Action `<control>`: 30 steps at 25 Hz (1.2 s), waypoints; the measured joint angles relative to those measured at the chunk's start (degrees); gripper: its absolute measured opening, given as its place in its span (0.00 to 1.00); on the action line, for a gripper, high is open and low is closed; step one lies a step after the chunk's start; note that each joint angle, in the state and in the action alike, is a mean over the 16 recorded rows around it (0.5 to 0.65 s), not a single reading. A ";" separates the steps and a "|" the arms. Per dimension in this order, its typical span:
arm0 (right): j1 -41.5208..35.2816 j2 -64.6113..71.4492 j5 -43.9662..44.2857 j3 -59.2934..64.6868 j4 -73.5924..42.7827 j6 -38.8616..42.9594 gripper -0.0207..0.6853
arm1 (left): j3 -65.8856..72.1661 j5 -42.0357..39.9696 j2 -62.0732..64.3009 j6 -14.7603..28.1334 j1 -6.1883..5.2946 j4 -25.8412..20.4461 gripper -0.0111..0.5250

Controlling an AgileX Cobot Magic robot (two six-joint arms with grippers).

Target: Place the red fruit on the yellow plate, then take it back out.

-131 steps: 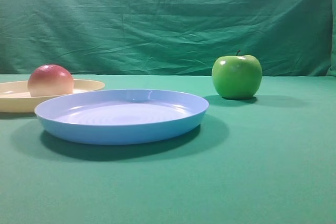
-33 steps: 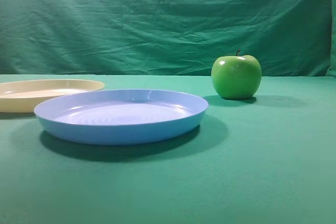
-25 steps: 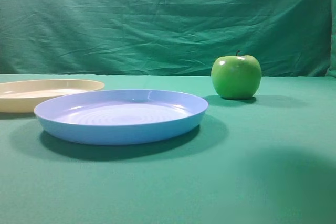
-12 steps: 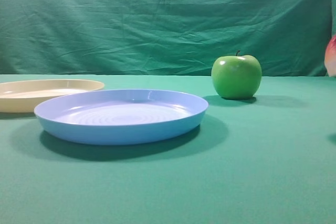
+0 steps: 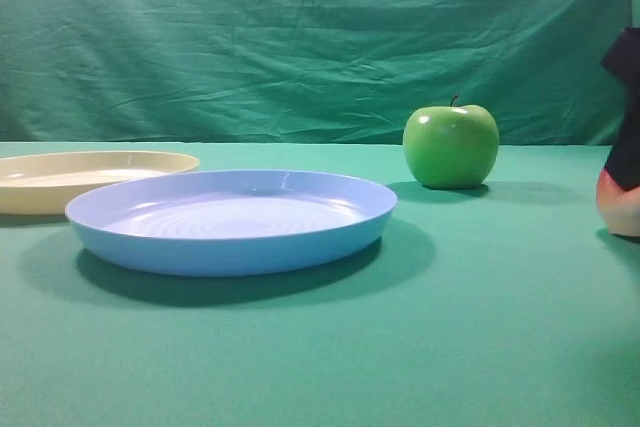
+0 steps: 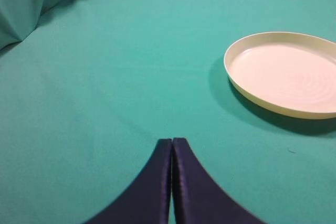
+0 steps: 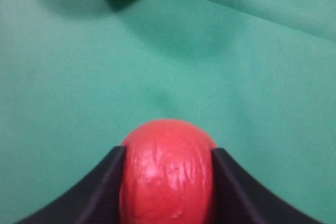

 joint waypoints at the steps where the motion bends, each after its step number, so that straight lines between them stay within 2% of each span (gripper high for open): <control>1: 0.00 -0.40 1.31 -0.91 0.00 0.00 0.90 | 0.00 0.00 0.00 0.00 0.00 0.00 0.02; 5: 0.00 -2.89 8.19 -5.46 0.00 0.01 0.95 | 0.00 0.00 0.00 0.00 0.00 0.00 0.02; 9: 0.00 -6.92 16.64 -10.55 -0.03 0.05 0.87 | 0.00 0.00 0.00 0.00 0.00 0.00 0.02; 12: 0.00 -11.02 22.81 -13.83 -0.08 0.13 0.74 | 0.00 0.00 0.00 0.00 0.00 0.00 0.02; 16: 0.00 -17.68 29.78 -16.90 -0.19 0.55 0.50 | 0.00 0.00 0.00 0.00 0.00 0.00 0.02; 22: 0.00 -29.31 36.07 -18.75 -0.35 2.24 0.17 | 0.00 0.00 0.00 0.00 0.00 0.00 0.02; 26: 0.00 -37.30 38.13 -18.90 -0.42 3.69 0.05 | 0.00 0.00 0.00 0.00 0.00 0.00 0.02; 30: 0.00 -44.63 40.30 -18.95 -0.45 5.03 0.03 | 0.00 0.00 0.00 0.00 0.00 0.00 0.02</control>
